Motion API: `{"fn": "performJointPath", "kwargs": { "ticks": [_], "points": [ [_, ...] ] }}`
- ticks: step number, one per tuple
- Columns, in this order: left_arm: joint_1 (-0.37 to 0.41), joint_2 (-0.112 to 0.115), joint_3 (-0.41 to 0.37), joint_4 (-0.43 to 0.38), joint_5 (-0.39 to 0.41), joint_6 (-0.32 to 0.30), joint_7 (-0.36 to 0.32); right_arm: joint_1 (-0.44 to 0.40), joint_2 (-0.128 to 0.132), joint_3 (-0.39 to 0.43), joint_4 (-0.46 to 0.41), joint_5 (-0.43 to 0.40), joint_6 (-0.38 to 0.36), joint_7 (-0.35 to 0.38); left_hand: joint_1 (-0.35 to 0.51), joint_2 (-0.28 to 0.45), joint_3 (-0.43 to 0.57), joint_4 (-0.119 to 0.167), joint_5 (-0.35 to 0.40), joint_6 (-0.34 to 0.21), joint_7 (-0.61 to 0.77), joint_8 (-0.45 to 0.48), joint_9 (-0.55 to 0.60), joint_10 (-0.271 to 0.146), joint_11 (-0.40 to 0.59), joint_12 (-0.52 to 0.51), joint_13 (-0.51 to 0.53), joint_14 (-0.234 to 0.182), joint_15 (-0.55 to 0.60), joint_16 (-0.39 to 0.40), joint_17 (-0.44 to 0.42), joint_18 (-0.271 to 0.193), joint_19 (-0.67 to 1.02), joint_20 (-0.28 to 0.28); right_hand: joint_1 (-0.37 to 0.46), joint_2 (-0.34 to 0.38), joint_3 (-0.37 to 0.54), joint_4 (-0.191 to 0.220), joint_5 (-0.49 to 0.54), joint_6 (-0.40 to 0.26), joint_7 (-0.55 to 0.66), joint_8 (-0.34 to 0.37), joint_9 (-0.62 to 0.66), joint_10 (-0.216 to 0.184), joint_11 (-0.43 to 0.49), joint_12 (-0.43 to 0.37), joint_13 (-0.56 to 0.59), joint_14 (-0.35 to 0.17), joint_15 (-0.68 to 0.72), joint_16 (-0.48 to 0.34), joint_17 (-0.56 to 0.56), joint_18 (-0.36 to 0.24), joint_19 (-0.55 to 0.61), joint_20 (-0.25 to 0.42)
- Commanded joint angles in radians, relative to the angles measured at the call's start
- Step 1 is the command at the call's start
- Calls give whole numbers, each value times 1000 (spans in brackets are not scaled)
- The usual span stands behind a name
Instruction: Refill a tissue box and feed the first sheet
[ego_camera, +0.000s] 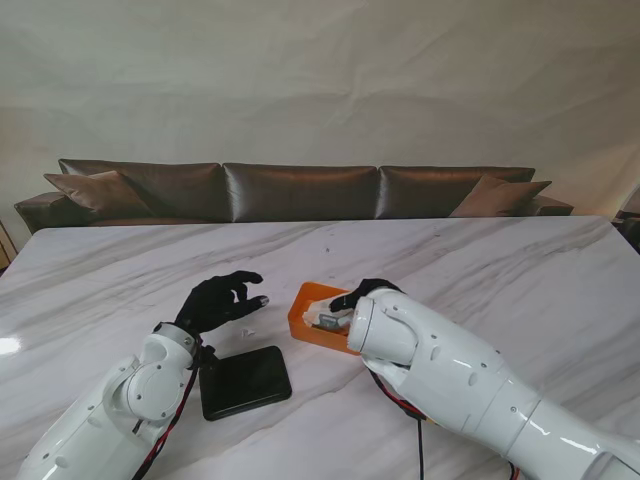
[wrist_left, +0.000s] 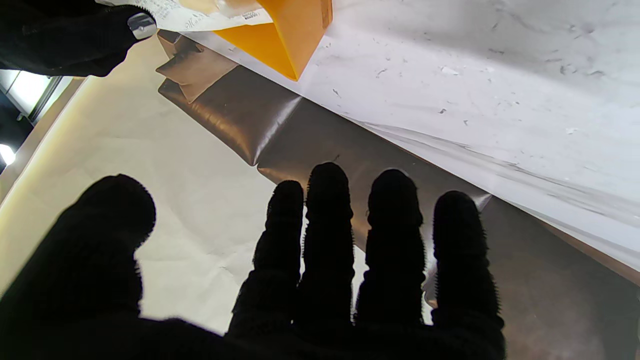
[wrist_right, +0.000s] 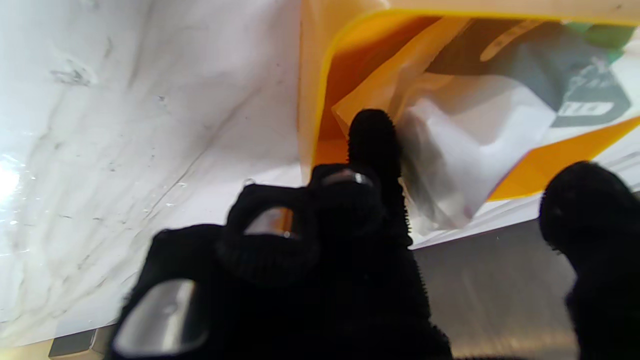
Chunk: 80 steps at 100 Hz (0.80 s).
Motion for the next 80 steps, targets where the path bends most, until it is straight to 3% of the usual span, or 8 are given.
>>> {"fn": "performJointPath", "kwargs": {
  "ticks": [1, 14, 38, 53, 62, 68, 74, 80],
  "points": [
    [8, -2, -4, -12, 2, 6, -14, -5, 13, 2, -18, -19, 57, 25, 5, 30, -14, -11, -17, 31, -13, -15, -38, -22, -12, -10, -26, 1, -7, 10, -17, -24, 130, -10, -52, -15, 13, -19, -60, 109, -34, -37, -42, 125, -85, -59, 27, 53, 16, -15, 10, -217, 36, -20],
    [9, -2, -3, -16, 2, 10, -14, -24, 34, 10, -61, -38, 57, 28, 5, 31, -14, -11, -18, 32, -14, -15, -39, -24, -12, -10, -26, 1, -6, 11, -18, -24, 130, -10, -97, 11, 15, -19, -163, 124, -73, -85, -176, 178, -201, -176, 26, 87, -79, -57, -6, -154, -35, -66],
    [-1, -3, 8, -9, 0, 10, -13, -48, 81, 3, -129, -98, 52, 50, 5, 31, -15, -11, -16, 32, -13, -15, -35, -24, -10, -9, -25, 1, -5, 11, -17, -24, 130, -10, -81, 15, 17, -20, -333, 28, -88, -86, -431, 171, -269, -274, -48, 156, -278, -109, -111, -26, -176, -142],
    [-5, -4, 12, -5, -3, 10, -14, -155, 73, 107, -160, -218, -70, -10, 5, 31, -14, -11, -16, 31, -12, -15, -34, -24, -9, -8, -24, 1, -5, 12, -16, -24, 131, -10, 242, -57, -45, 11, -188, -172, -45, -47, -431, 94, -339, -338, -315, 207, -512, -123, -410, 72, -325, -80],
    [-7, -4, 14, -2, -3, 12, -14, -207, 72, 149, -180, -288, -134, -41, 8, 33, -12, -10, -15, 31, -12, -14, -35, -25, -10, -8, -24, 0, -5, 12, -17, -24, 130, -10, 413, -183, -21, -21, -179, -255, 112, -218, -416, 67, -394, -370, -394, 196, -631, -165, -492, 81, -392, -53],
    [-8, -4, 16, 1, -4, 13, -14, -236, 71, 171, -186, -325, -169, -66, 9, 31, -11, -10, -15, 30, -11, -14, -34, -24, -9, -9, -24, 2, -5, 12, -16, -24, 130, -10, 499, -210, -13, 22, -185, -298, 203, -282, -419, 55, -427, -392, -429, 190, -687, -191, -523, 88, -425, -52],
    [-10, -4, 18, 3, -5, 14, -15, -268, 69, 201, -188, -354, -227, -100, 9, 31, -9, -10, -15, 27, -10, -13, -35, -26, -10, -9, -25, 1, -6, 11, -17, -24, 130, -10, 452, -286, 353, -155, -150, -319, 205, -287, -408, 39, -447, -413, -440, 177, -726, -217, -539, 95, -450, -49],
    [-12, -4, 21, 5, -4, 14, -14, -294, 65, 226, -190, -368, -275, -133, 15, 30, -4, -9, -11, 16, -6, -12, -34, -25, -10, -9, -27, 1, -9, 10, -16, -25, 129, -11, 471, -298, 453, -223, -114, -324, 195, -280, -384, 25, -455, -399, -440, 172, -744, -228, -545, 100, -463, -51]
  ]
}}
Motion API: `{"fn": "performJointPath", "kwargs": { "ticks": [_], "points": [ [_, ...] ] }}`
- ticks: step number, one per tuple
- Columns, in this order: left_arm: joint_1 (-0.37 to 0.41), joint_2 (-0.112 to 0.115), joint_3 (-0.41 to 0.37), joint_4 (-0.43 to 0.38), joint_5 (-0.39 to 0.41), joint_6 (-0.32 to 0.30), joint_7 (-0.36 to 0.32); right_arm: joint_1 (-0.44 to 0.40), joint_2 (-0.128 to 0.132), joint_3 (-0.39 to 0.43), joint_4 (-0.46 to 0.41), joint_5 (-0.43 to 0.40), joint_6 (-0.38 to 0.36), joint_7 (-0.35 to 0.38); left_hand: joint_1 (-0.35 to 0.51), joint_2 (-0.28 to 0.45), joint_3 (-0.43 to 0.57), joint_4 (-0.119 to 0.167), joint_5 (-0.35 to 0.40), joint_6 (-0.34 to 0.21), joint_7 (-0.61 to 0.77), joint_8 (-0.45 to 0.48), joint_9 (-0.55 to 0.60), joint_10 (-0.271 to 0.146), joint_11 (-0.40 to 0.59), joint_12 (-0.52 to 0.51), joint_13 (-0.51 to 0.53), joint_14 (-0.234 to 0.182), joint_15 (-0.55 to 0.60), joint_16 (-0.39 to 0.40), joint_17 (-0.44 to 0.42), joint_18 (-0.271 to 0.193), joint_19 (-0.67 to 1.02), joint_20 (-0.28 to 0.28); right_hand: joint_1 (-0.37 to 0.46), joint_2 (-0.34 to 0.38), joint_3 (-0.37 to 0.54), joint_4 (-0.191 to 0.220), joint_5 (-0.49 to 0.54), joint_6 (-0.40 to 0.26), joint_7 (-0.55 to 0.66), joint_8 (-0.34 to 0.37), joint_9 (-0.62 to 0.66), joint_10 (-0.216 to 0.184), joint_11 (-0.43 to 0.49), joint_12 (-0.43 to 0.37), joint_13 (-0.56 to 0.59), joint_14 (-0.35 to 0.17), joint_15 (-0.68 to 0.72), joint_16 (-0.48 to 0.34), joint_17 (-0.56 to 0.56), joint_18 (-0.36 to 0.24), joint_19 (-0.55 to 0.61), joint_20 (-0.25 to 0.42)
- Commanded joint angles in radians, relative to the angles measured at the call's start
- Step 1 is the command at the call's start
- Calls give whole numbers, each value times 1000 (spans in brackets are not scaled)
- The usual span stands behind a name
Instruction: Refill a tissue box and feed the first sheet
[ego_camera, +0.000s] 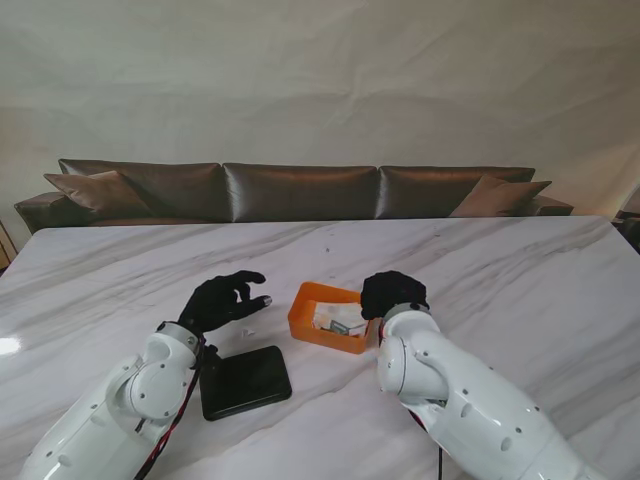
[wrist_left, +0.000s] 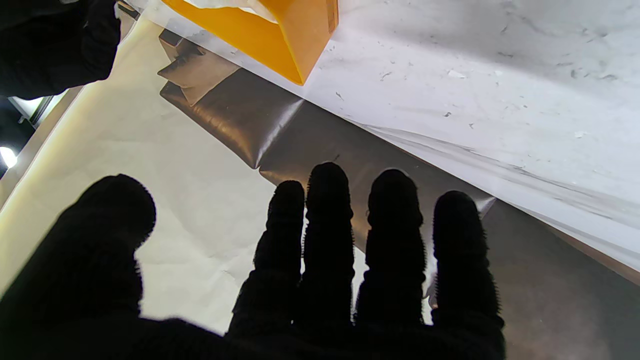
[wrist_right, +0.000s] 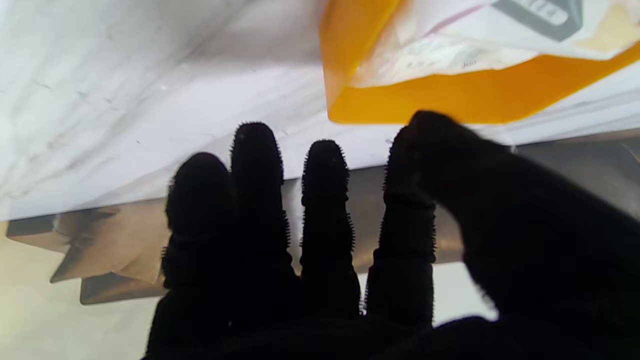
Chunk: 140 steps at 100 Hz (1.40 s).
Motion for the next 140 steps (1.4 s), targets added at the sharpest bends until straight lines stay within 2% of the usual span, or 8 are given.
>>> {"fn": "performJointPath", "kwargs": {
  "ticks": [1, 15, 31, 46, 63, 81, 103, 140],
  "points": [
    [-1, -4, 4, 3, -1, 4, -14, -26, 0, 10, -5, -17, -31, -6, 18, 28, 1, -7, -8, 2, -3, -10, -34, -25, -10, -9, -28, 3, -18, 5, -15, -27, 129, -11, 17, -46, 122, -77, 43, -51, 12, -7, 50, -44, -9, -4, -13, 6, -36, -19, -24, -8, -16, 13],
    [-26, 3, 24, 15, 46, -20, -12, -75, -2, 51, -19, -29, -109, -47, 30, -47, 258, 51, 86, -106, 53, 32, -51, -44, -180, -178, -78, 9, -331, -254, -32, -62, 10, -125, 53, -32, 139, -92, 54, -29, -7, 0, 54, -29, -39, 9, -19, -13, -72, -41, -31, -14, -41, 4],
    [-92, 18, 73, 56, 149, -71, -14, -143, 3, 98, -42, -47, -177, -77, 145, -157, 561, 110, 112, -208, 110, 56, -75, -116, -344, -452, -114, -87, -616, -540, -122, -104, -202, -300, 41, -12, 157, -44, -5, 48, -121, 77, -79, -16, -26, -60, -129, -45, -159, -108, -131, -48, -183, -36],
    [-183, 25, 154, 129, 256, -110, 46, -209, -4, 151, -44, -39, -225, -154, 263, -260, 751, 65, 127, -258, 166, 74, -35, -160, -369, -564, -94, -154, -695, -662, -167, -155, -304, -364, 110, -81, 155, -19, -19, 76, -172, 203, -127, -21, -3, -91, -189, -72, -183, -155, -197, -73, -258, -60],
    [-297, 23, 273, 235, 294, -129, 86, -267, -9, 199, -47, -50, -248, -216, 359, -329, 833, -7, 153, -289, 177, 78, 5, -188, -390, -600, -69, -195, -708, -737, -191, -222, -327, -380, 121, -107, 159, -34, -17, 75, -165, 204, -135, -24, 2, -95, -202, -83, -189, -166, -230, -86, -293, -83],
    [-410, 0, 409, 361, 285, -144, 153, -300, -10, 234, -47, -37, -267, -229, 493, -376, 892, -31, 198, -334, 201, 87, 63, -217, -392, -605, -13, -229, -693, -765, -208, -285, -350, -394, 116, -101, 158, -36, -12, 78, -161, 204, -137, -22, 7, -97, -208, -84, -189, -171, -247, -92, -307, -98],
    [-496, -30, 515, 466, 264, -181, 217, -310, -18, 250, -31, -2, -271, -253, 496, -427, 912, -112, 320, -410, 219, 84, 209, -265, -409, -622, 122, -273, -674, -820, -200, -330, -386, -417, 101, -88, 153, -35, -3, 82, -159, 203, -135, -17, 11, -97, -207, -84, -184, -172, -253, -92, -311, -109],
    [-537, -38, 578, 499, 246, -215, 188, -299, -30, 251, -7, 54, -273, -269, 541, -409, 945, -93, 407, -440, 230, 75, 313, -272, -416, -633, 209, -279, -654, -837, -191, -323, -536, -485, 110, -94, 151, -49, 11, 80, -156, 186, -120, -13, 16, -96, -193, -85, -177, -171, -257, -89, -312, -118]
  ]
}}
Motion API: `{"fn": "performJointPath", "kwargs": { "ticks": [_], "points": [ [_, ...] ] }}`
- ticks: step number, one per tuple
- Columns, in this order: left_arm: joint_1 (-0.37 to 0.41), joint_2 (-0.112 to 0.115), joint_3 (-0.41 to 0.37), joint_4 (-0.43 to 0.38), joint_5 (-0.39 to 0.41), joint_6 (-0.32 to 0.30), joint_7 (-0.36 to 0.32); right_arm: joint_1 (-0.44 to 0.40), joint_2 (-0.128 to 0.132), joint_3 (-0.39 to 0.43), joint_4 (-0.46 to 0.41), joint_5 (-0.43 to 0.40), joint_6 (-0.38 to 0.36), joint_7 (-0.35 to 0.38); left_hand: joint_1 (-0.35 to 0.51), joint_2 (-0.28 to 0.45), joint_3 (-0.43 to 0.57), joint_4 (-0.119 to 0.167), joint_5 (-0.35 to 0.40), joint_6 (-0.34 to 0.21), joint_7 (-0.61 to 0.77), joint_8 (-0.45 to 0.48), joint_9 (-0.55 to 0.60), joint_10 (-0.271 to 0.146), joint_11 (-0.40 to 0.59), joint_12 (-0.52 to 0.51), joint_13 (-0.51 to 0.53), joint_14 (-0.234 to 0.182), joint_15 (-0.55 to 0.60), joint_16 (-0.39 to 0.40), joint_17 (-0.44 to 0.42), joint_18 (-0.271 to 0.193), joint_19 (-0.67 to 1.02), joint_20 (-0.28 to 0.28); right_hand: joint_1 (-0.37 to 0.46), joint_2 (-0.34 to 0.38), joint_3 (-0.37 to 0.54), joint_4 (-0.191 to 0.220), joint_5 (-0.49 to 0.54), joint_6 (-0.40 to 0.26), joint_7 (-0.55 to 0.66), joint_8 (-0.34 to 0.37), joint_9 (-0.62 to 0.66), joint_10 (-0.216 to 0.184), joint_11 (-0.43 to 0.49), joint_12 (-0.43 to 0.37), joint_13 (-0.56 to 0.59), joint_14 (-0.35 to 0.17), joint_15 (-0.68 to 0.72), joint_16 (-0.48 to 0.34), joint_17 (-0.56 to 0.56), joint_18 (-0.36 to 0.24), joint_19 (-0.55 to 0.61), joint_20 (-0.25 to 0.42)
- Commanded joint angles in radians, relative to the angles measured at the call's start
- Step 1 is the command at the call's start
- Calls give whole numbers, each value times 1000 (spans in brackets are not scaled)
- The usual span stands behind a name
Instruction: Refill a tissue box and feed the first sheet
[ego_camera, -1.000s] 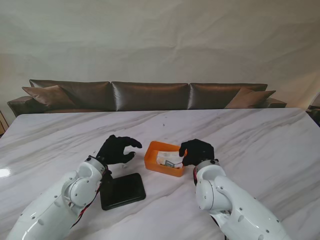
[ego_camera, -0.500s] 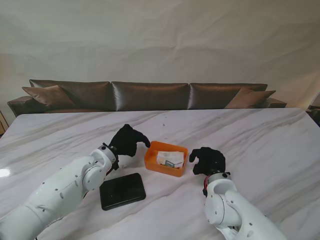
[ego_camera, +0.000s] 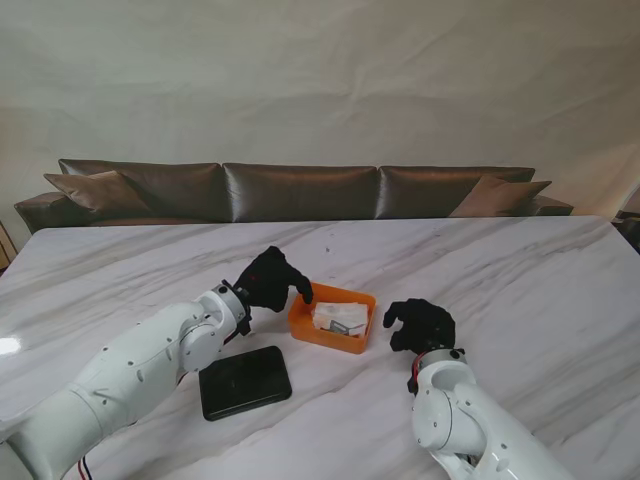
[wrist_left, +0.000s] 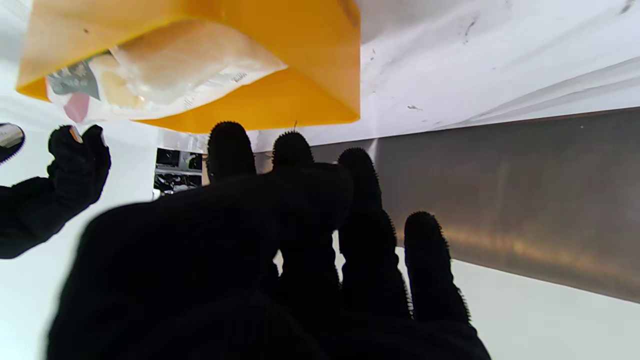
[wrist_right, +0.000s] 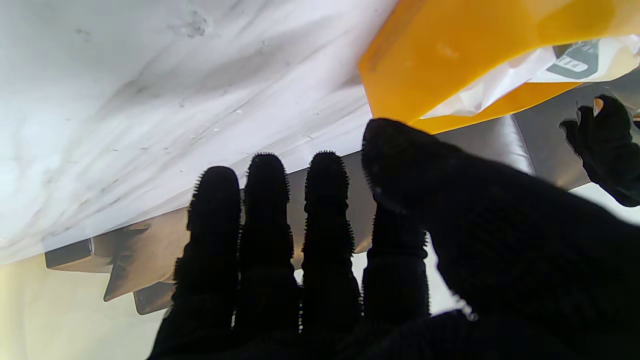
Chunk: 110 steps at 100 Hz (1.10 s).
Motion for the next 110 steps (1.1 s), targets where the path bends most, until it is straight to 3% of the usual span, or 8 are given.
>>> {"fn": "performJointPath", "kwargs": {
  "ticks": [1, 45, 57, 64, 72, 79, 89, 110],
  "points": [
    [-8, -5, 4, 6, 0, -10, -30, -1, -7, 1, 5, 6, -2, 9, 55, -19, 68, -9, 45, -54, 29, 0, 53, -41, 2, -9, 54, -24, 8, -2, -11, -32, -535, -16, 16, -28, 40, -18, 15, 2, 10, -9, -15, 0, 18, -8, -6, -29, -9, -9, -14, -39, -10, -11],
    [-64, -22, 103, 106, -22, -33, -26, 9, -10, -12, 14, 20, -1, 8, 81, -7, 56, 8, 80, -55, 62, 5, 111, -21, 3, -16, 104, -2, 28, 14, -12, -29, -490, 10, 13, -21, 41, -44, 18, -4, 46, -77, -1, 4, 20, -2, 11, -30, -4, -3, -12, -38, -7, -19],
    [-35, 0, 67, 47, 14, -10, -34, 12, -11, -15, 16, 22, 0, 7, 91, -19, 55, -20, 79, -35, 79, 7, 120, 12, 20, -9, 119, 45, 62, 111, 36, 173, -309, 100, 13, -19, 42, -46, 17, -3, 49, -83, -1, 4, 19, -1, 12, -27, -4, -2, -12, -35, -7, -19],
    [-5, 17, 25, -7, 32, 0, -61, 14, -11, -18, 18, 23, -1, 6, 121, -62, 60, -83, 76, -26, 87, 11, 108, 21, 32, -2, 124, 67, 81, 237, 63, 212, -268, 123, 11, -19, 41, -47, 18, -4, 51, -85, 0, 5, 20, -1, 15, -27, -2, -1, -12, -31, -7, -19],
    [22, 35, -12, -61, 59, 11, -93, 17, -12, -20, 20, 24, -3, 4, 132, -76, 59, -98, 70, -25, 90, 13, 99, 20, 36, 1, 120, 68, 87, 302, 65, 219, -243, 136, 13, -17, 41, -47, 18, -6, 53, -88, 0, 5, 20, 0, 15, -29, -2, 0, -12, -30, -7, -19],
    [33, 41, -27, -80, 72, 23, -99, 19, -13, -22, 23, 27, -5, 2, 115, -46, 66, -83, 62, -30, 90, 14, 90, 11, 38, 3, 83, 51, 66, 312, 50, 204, -248, 135, 14, -17, 41, -47, 19, -6, 55, -89, 2, 6, 21, 1, 17, -27, -2, 1, -11, -29, -7, -20],
    [25, 35, -22, -66, 61, 22, -93, 22, -13, -24, 23, 29, -7, 5, 102, 10, 47, 17, 55, -36, 85, 16, 81, -3, 29, 0, 68, 20, 41, 203, -2, 135, -311, 101, 16, -18, 41, -48, 20, -7, 58, -92, 4, 5, 21, 1, 20, -28, -2, 1, -12, -24, -7, -20],
    [-28, -1, 37, 33, 13, -21, -31, 20, -12, -23, 22, 28, -4, 9, 128, 5, 66, 33, 62, -57, 76, 12, 83, -35, 8, -10, 93, -12, -15, 93, -27, 3, -415, 43, 17, -22, 40, -52, 23, -7, 63, -98, 10, 4, 20, 2, 25, -28, -4, 3, -13, -20, -8, -21]
  ]
}}
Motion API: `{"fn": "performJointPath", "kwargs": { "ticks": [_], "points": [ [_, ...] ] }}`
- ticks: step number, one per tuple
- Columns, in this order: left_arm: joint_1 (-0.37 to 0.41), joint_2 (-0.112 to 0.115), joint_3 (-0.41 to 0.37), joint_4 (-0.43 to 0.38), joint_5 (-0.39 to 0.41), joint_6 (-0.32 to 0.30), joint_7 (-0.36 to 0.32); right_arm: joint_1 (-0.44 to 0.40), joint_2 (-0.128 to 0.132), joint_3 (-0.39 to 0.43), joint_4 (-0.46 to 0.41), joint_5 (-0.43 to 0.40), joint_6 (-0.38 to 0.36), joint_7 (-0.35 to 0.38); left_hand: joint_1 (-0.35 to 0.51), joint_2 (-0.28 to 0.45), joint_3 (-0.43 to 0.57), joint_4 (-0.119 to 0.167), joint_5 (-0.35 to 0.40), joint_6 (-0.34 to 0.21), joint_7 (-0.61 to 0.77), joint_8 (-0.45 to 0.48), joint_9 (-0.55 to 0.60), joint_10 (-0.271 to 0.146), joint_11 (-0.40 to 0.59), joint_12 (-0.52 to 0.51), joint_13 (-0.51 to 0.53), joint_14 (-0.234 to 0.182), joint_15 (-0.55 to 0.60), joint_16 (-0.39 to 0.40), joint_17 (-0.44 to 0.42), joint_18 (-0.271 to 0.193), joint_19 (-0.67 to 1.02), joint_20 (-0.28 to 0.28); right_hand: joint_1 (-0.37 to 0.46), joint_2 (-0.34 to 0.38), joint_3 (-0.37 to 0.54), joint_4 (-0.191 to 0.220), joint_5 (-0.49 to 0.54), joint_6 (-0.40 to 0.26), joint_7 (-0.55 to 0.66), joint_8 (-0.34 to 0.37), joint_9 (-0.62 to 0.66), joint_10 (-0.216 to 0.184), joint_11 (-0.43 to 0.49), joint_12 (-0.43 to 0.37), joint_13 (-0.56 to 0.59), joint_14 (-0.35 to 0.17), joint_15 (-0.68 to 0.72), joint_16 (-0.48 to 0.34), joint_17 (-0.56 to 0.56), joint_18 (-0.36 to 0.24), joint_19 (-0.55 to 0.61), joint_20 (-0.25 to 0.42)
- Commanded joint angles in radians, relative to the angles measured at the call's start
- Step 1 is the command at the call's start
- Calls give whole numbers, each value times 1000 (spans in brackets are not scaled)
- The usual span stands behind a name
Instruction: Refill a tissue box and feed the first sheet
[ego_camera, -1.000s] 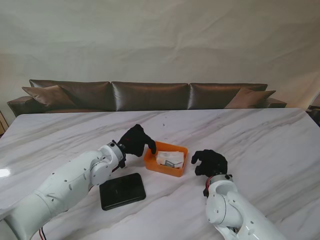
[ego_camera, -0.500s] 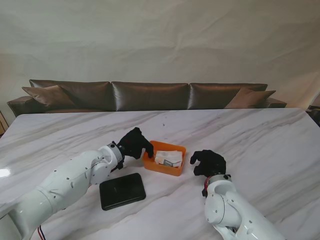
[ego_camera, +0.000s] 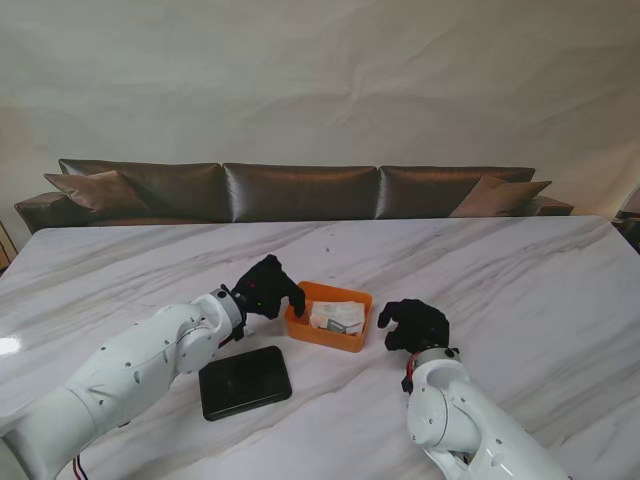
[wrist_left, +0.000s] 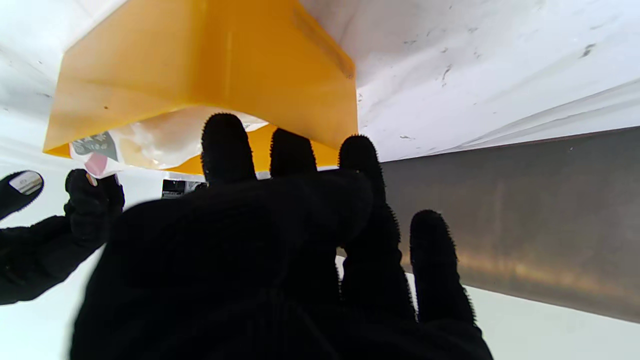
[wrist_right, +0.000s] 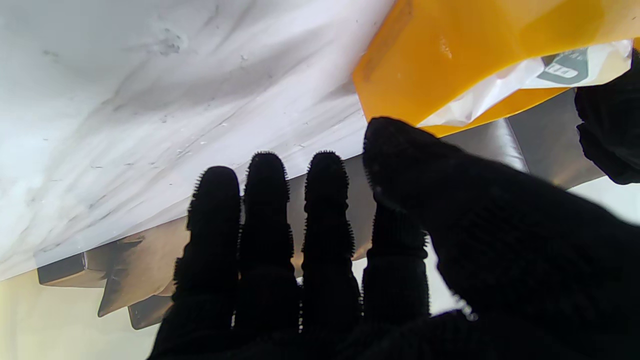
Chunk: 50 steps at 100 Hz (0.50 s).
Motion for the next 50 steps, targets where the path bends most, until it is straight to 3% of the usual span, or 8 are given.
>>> {"fn": "performJointPath", "kwargs": {
  "ticks": [1, 17, 34, 50],
  "points": [
    [-12, -19, -4, 13, -12, -11, -6, -3, -3, 0, -2, -3, 0, 14, 45, 12, 60, 39, 7, -45, 5, 11, 17, -43, -9, -5, 18, -38, -20, -36, -33, -59, -422, -27, 17, -23, 40, -28, 23, -8, 23, -12, 11, 4, 19, 2, 18, -28, -4, 3, -13, -19, -8, -9],
    [-32, -48, 18, 68, -32, -34, 68, -5, -2, 2, -2, -4, 5, 17, 67, 13, 65, 57, 28, -45, 14, 12, 30, -45, -7, -5, 32, -38, -13, -64, -25, -101, -409, -21, 19, -25, 39, -31, 24, -9, 27, -16, 13, 2, 18, 3, 20, -29, -5, 4, -13, -18, -8, -9],
    [-40, -54, 18, 75, -41, -50, 73, -3, -2, 1, 0, -4, 7, 19, 77, 19, 59, 70, 43, -48, 25, 14, 46, -47, -4, -6, 47, -35, -5, -78, -24, -121, -360, 1, 20, -27, 39, -34, 26, -8, 30, -19, 15, 3, 18, 4, 23, -29, -6, 5, -13, -19, -9, -10],
    [-68, -72, 61, 129, -71, -71, 61, 2, -3, -1, 4, -1, 5, 18, 86, 26, 57, 73, 57, -47, 36, 16, 60, -44, 1, -5, 64, -27, -1, -81, -13, -133, -324, 16, 19, -27, 39, -35, 26, -8, 31, -23, 16, 3, 17, 4, 22, -28, -6, 5, -14, -18, -9, -10]
  ]
}}
